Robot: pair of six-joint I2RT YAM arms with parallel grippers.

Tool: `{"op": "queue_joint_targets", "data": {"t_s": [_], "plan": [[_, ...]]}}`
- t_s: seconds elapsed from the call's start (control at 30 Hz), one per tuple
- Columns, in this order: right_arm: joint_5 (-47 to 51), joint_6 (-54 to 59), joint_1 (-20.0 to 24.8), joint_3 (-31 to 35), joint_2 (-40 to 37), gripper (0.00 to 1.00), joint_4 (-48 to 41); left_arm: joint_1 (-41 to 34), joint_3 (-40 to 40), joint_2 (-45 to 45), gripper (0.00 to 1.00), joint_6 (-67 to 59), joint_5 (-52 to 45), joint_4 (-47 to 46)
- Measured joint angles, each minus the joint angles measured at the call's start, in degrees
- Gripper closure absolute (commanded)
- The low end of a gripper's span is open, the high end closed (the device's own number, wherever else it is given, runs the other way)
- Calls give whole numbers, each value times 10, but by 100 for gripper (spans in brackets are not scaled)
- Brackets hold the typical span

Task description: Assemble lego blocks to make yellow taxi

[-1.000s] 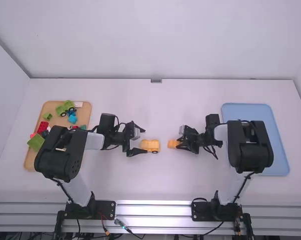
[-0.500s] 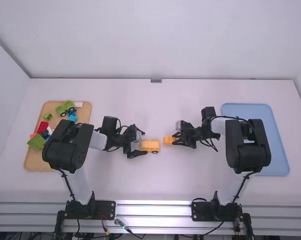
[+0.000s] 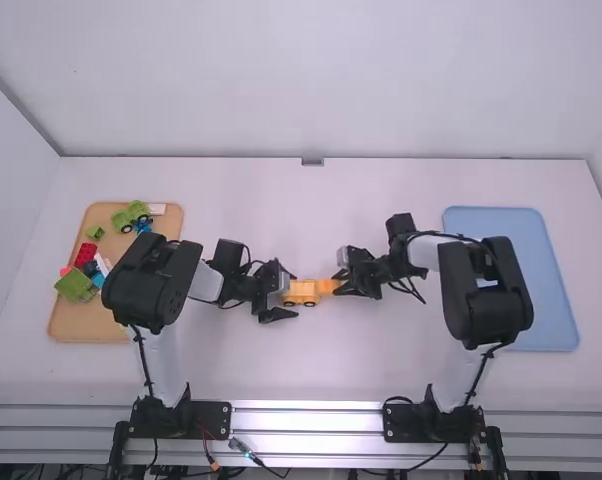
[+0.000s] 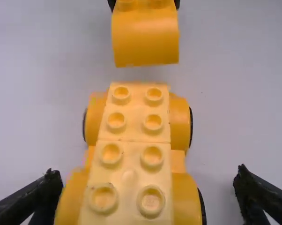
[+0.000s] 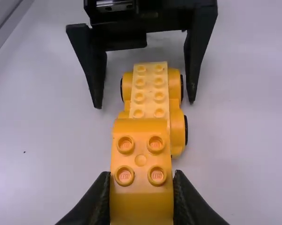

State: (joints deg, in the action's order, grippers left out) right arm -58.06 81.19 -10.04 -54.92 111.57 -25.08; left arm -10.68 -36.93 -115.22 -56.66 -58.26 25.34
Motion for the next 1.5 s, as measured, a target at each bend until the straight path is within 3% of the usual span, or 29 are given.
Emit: {"op": "queue_joint_targets", "data": {"t_s": [0.03, 0.2, 0.53, 0.7, 0.97, 1.27, 1.5], "plan": [[0, 0, -2, 0, 0, 91, 0, 0, -3, 0, 28, -2, 0, 0], [-11, 1, -5, 0, -2, 91, 0, 0, -13, 0, 43, -2, 0, 5], [-48, 8, -11, 0, -2, 94, 8, -1, -13, 0, 54, -10, -1, 5], [-46, -20, -36, 0, -2, 96, 65, -1, -13, 0, 62, -11, -1, 5], [-3, -138, -76, 27, -3, 98, 221, -1, -13, 0, 64, -10, 0, 5], [15, -183, -81, 54, -17, 98, 241, -1, -13, 0, 64, -10, 0, 5], [23, -207, -103, 77, -20, 100, 304, 0, -13, 0, 63, -10, 0, 4]]}}
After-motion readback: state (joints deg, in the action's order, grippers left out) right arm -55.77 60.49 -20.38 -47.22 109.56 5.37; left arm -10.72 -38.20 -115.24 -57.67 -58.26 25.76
